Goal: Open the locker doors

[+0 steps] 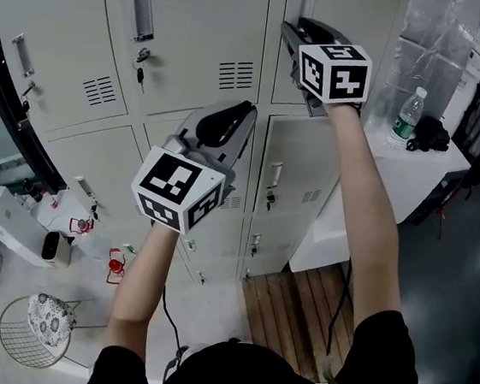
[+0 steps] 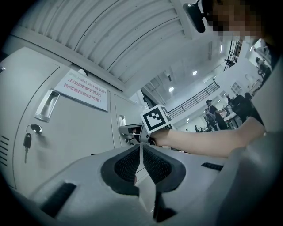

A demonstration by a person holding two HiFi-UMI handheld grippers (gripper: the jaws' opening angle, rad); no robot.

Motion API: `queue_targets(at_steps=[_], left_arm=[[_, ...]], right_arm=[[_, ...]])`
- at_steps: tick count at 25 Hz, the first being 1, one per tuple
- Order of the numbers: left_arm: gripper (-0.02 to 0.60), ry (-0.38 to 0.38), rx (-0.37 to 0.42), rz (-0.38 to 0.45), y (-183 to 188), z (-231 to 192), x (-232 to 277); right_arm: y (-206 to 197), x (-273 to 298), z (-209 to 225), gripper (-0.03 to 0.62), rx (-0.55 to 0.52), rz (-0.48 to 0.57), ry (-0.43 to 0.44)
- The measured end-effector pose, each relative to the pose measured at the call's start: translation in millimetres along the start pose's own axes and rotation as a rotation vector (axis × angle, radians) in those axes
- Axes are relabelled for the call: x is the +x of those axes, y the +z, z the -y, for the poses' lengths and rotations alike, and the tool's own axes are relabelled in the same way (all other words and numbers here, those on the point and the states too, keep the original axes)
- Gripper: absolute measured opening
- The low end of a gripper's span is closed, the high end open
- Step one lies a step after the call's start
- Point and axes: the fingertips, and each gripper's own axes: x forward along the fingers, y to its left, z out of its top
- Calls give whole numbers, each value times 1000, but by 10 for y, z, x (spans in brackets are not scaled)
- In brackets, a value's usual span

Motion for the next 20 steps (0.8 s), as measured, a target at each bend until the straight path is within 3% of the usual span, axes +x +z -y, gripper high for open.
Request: queue_targets(at_steps=[20], left_arm=[[20, -6, -40, 20, -58, -3, -151]], right_arm=[[71, -151, -119, 181, -11, -19, 12]])
